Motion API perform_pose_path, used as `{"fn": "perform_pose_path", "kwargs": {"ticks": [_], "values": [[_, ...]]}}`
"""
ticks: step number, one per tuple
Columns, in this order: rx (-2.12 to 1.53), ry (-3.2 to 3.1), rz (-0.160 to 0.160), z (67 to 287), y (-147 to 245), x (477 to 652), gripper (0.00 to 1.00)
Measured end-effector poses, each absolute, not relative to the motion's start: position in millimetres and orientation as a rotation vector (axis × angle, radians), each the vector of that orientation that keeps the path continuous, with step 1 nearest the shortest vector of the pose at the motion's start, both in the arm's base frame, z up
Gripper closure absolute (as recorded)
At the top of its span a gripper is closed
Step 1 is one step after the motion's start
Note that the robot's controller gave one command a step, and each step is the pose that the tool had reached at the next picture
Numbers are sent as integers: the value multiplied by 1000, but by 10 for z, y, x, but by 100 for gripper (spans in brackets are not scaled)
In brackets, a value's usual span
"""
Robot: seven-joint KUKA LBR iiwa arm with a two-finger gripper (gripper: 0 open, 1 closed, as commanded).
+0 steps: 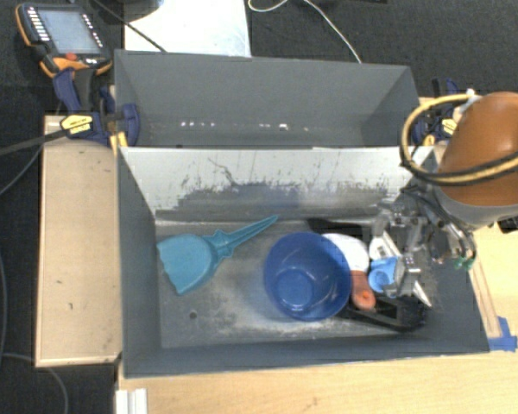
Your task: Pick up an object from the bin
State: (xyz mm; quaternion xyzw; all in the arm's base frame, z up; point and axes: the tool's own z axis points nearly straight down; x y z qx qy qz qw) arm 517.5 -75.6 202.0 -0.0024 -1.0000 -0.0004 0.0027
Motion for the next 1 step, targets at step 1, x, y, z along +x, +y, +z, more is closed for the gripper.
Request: {"fn": "perform_pose_path", "kwargs": {"ticks": [1], "values": [[-1, -3145, 0, 2066, -752, 5192, 0]]}}
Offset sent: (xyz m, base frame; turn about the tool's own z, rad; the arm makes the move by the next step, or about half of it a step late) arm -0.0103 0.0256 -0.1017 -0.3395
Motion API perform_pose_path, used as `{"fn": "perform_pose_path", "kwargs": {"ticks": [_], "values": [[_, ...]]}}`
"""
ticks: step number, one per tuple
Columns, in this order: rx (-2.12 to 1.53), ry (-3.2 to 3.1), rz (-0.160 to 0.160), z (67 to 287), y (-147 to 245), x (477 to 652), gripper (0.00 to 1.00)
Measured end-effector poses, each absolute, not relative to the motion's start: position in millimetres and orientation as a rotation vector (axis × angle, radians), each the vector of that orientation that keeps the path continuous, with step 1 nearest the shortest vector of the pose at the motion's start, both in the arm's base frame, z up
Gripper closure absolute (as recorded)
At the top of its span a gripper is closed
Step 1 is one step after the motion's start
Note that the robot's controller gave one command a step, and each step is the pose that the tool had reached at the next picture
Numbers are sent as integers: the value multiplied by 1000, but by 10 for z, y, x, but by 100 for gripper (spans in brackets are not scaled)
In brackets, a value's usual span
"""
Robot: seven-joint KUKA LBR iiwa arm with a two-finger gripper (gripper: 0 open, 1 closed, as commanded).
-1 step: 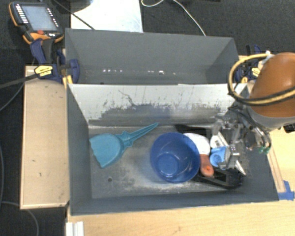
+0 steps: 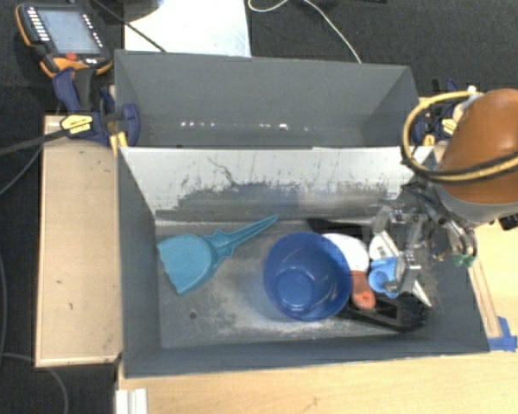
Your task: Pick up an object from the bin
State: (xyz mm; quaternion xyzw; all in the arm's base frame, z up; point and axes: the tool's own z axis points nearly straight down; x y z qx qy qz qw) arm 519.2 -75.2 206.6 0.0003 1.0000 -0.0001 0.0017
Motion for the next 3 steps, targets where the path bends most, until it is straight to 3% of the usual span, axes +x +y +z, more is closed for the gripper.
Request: {"fn": "perform_pose_path", "kwargs": {"ticks": [1, 2, 3], "values": [[-373, 3120, 1, 1325, -574, 5116, 0], [-618, 3084, -9, 1044, -552, 5160, 0], [-155, 3163, -9, 858, -270, 5189, 100]]}}
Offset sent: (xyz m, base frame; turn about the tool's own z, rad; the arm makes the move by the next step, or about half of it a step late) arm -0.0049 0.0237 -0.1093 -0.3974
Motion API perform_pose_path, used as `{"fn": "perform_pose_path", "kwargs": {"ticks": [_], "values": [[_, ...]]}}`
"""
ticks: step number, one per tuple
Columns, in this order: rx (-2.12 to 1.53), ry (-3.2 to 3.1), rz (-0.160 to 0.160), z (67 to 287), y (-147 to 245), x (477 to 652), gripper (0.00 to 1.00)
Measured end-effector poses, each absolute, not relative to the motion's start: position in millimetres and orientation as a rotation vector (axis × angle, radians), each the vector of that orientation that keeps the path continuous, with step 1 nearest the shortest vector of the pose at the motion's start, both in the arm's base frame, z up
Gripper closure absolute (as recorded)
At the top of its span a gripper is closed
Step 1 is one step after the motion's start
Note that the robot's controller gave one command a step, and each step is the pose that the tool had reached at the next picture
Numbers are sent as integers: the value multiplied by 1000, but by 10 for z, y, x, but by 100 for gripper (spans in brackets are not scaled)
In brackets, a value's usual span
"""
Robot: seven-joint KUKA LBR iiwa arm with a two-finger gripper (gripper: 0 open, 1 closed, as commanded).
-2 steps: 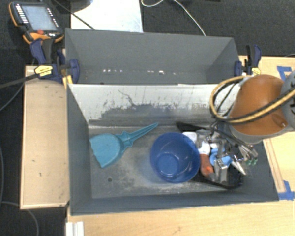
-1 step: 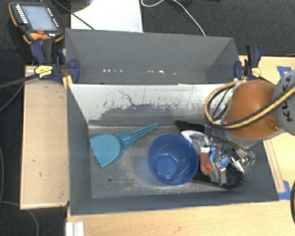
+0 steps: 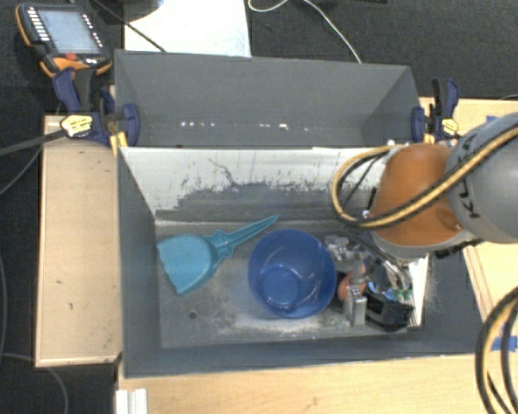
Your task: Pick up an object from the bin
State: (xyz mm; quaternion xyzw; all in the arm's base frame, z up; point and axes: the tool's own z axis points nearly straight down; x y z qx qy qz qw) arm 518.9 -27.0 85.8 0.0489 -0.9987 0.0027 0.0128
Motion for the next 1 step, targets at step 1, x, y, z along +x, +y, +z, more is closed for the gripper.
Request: {"fn": "perform_pose_path", "kwargs": {"ticks": [1], "values": [[159, -3110, 8, 851, -267, 5184, 100]]}}
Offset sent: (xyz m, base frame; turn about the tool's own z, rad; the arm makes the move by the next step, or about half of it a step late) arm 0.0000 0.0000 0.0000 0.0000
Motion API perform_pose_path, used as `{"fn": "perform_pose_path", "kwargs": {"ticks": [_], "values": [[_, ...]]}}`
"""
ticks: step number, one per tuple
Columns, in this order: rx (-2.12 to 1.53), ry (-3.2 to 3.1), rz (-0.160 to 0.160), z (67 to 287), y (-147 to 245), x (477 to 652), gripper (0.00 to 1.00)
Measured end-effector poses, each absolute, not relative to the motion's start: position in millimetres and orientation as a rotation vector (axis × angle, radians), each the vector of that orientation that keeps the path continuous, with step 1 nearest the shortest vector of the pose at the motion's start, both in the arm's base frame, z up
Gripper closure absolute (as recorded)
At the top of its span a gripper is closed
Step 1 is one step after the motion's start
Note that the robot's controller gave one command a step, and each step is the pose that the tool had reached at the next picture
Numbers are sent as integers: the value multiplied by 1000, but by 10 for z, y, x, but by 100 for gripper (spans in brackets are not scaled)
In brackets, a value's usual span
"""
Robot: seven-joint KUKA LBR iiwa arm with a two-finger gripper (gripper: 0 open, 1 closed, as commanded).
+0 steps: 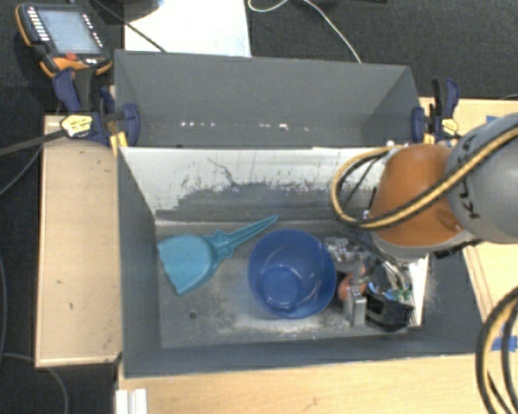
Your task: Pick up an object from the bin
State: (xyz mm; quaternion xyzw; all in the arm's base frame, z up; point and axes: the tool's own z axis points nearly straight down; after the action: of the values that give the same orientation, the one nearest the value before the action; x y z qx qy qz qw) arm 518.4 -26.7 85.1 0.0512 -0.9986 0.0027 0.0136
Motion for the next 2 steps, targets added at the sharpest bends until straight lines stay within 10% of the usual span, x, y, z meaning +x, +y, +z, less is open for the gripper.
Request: {"fn": "perform_pose_path", "kwargs": {"ticks": [2], "values": [[169, -3107, 6, 837, -259, 5175, 100]]}}
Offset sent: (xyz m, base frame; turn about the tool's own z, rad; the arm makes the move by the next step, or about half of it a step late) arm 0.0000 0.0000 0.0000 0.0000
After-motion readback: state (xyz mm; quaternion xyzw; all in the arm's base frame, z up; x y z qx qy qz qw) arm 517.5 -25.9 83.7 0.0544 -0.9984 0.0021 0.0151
